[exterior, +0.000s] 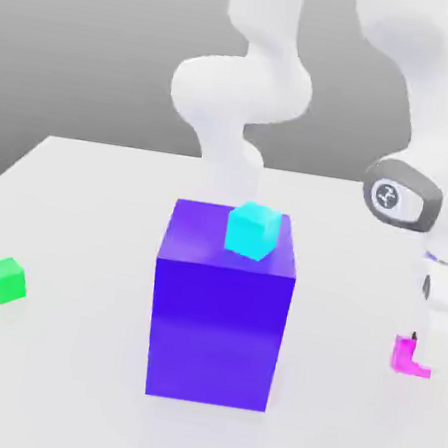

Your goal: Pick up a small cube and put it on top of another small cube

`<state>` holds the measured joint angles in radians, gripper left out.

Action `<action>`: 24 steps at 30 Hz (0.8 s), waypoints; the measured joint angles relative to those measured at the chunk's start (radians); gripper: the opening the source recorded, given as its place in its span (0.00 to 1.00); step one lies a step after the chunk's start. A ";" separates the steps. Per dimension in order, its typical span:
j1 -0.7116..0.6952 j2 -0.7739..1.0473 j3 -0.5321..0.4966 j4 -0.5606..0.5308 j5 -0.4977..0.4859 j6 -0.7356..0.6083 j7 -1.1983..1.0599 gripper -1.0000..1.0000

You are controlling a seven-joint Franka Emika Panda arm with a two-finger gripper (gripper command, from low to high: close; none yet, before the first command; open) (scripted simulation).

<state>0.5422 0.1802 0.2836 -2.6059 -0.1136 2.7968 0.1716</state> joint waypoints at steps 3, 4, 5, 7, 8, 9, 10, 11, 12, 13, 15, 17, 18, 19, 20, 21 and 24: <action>-0.040 0.004 -0.003 0.032 -0.015 -0.013 -0.129 0.00; -0.060 0.003 -0.010 0.041 -0.022 -0.018 -0.173 0.00; -0.080 0.002 -0.019 0.049 -0.028 -0.023 -0.217 0.00; -0.120 -0.001 -0.038 0.065 -0.043 -0.032 -0.305 0.00; -0.140 -0.002 -0.048 0.072 -0.050 -0.037 -0.350 0.00; -0.161 -0.003 -0.058 0.080 -0.057 -0.041 -0.394 0.00; -0.181 -0.005 -0.069 0.088 -0.064 -0.046 -0.438 0.00; -0.201 -0.006 -0.079 0.096 -0.071 -0.051 -0.482 0.00; -0.221 -0.008 -0.090 0.104 -0.078 -0.055 -0.526 0.00; -0.241 -0.009 -0.100 0.111 -0.085 -0.060 -0.570 0.00; -0.280 -0.012 -0.122 0.127 -0.099 -0.069 -0.659 0.00; -0.319 -0.015 -0.144 0.143 -0.113 -0.078 -0.747 0.00; -0.338 -0.016 -0.156 0.150 -0.120 -0.083 -0.791 0.00; -0.357 -0.018 -0.167 0.158 -0.127 -0.087 -0.836 0.00; -0.379 -0.022 -0.184 0.161 -0.133 -0.092 -0.871 0.00; -0.403 -0.029 -0.205 0.160 -0.139 -0.096 -0.900 0.00; -0.481 -0.055 -0.277 0.150 -0.154 -0.108 -0.974 0.00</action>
<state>0.0611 0.1254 0.0061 -2.4561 -0.2676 2.6885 -0.8021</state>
